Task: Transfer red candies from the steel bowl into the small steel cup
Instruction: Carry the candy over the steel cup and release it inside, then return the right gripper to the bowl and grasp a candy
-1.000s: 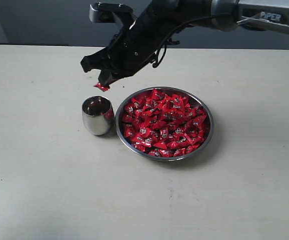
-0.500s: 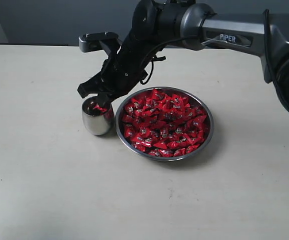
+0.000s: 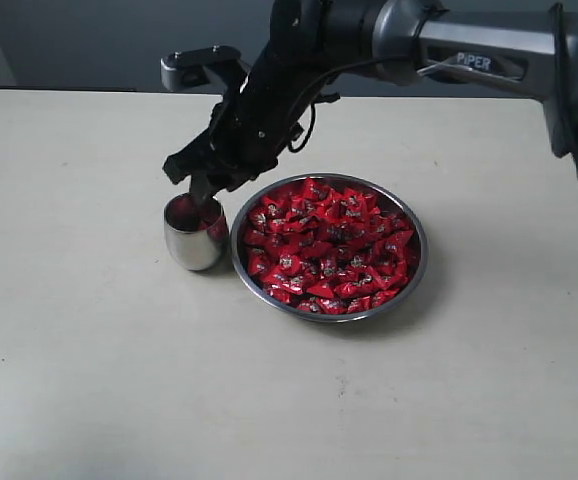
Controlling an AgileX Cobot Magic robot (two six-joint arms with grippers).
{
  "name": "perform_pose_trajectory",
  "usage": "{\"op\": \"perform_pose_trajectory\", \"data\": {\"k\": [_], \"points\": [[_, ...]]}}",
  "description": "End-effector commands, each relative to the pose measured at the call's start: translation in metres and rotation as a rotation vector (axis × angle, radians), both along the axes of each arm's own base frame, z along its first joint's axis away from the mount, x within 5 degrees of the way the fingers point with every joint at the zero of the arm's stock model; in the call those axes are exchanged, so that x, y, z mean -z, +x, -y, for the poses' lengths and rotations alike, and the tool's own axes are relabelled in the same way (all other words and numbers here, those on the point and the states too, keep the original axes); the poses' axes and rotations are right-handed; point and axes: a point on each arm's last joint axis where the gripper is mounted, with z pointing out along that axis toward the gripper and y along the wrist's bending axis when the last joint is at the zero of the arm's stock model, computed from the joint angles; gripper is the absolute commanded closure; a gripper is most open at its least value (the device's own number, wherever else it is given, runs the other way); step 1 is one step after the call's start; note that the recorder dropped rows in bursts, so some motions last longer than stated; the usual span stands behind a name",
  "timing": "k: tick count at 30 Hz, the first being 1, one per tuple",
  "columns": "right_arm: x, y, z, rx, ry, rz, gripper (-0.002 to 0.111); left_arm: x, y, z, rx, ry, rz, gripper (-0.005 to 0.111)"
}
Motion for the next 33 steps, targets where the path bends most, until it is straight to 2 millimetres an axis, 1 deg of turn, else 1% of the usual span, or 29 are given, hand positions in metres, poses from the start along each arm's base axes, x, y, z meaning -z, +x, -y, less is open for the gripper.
{"op": "perform_pose_trajectory", "data": {"k": [1,5,7,9,11,19,22,26,28,29,31,33], "points": [[-0.027,0.018,0.03,0.057,-0.024,0.036,0.064,-0.001,0.0,0.0,0.005,0.004,0.015,0.106],[-0.029,0.03,0.057,0.1,-0.061,-0.021,0.064,-0.001,0.0,0.0,0.005,0.004,0.015,0.106],[-0.028,0.033,0.066,0.105,-0.085,-0.051,0.064,-0.001,0.0,0.0,0.005,0.004,0.015,0.106],[-0.024,0.032,0.069,0.098,-0.115,-0.052,0.064,-0.001,0.0,0.0,0.005,0.004,0.015,0.106],[-0.017,0.03,0.072,0.092,-0.145,-0.062,0.064,-0.001,0.0,0.0,0.005,0.004,0.015,0.106],[0.025,0.017,0.086,0.085,-0.259,-0.12,0.064,-0.001,0.0,0.0,0.005,0.004,0.015,0.106],[0.035,0.014,0.089,0.09,-0.27,-0.122,0.064,-0.001,0.0,0.0,0.005,0.004,0.015,0.106],[0.043,0.014,0.09,0.091,-0.277,-0.127,0.064,-0.001,0.0,0.0,0.005,0.004,0.015,0.106],[0.05,0.015,0.088,0.094,-0.279,-0.142,0.064,-0.001,0.0,0.0,0.005,0.004,0.015,0.106],[0.058,0.015,0.087,0.096,-0.28,-0.162,0.064,-0.001,0.0,0.0,0.005,0.004,0.015,0.106],[0.067,0.016,0.084,0.109,-0.264,-0.18,0.064,-0.001,0.0,0.0,0.005,0.004,0.015,0.106],[0.07,0.017,0.083,0.116,-0.256,-0.181,0.064,-0.001,0.0,0.0,0.005,0.004,0.015,0.106]]}}
